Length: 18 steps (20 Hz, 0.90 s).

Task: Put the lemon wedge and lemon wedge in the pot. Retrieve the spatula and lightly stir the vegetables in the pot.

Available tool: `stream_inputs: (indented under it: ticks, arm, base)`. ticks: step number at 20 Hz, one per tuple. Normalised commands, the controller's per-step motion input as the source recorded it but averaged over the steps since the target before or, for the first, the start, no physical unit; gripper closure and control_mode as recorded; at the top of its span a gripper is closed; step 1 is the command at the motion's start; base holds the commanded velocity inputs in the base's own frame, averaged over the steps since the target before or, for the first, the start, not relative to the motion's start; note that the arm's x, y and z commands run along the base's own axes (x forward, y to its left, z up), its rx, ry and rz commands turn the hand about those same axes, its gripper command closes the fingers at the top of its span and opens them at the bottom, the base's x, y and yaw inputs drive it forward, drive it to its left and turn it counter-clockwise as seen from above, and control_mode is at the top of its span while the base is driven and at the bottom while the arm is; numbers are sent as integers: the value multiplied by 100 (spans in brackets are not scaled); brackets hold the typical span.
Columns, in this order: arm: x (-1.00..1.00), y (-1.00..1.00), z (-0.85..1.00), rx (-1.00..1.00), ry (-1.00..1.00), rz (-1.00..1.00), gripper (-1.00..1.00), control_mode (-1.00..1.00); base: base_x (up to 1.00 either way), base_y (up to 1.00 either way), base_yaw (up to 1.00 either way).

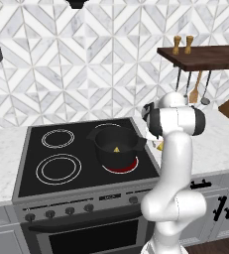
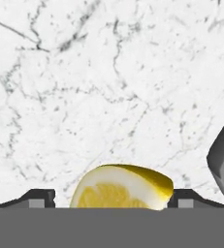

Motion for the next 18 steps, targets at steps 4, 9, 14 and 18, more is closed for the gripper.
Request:
stream_inputs:
  ticks: [4, 9, 14, 18]
  arm:
    - [-1, 0, -9, 0, 2, 0, 100, -100]
    - [0, 0, 0, 0, 0, 0, 100, -100]
    - [-4, 0, 45, 0, 0, 0, 100, -100]
    - [0, 11, 100, 0, -4, 0, 100, -100]
  base:
    - [0, 0, 0]
    - [0, 0, 0]
    - [0, 0, 0]
    - [0, 0, 0]
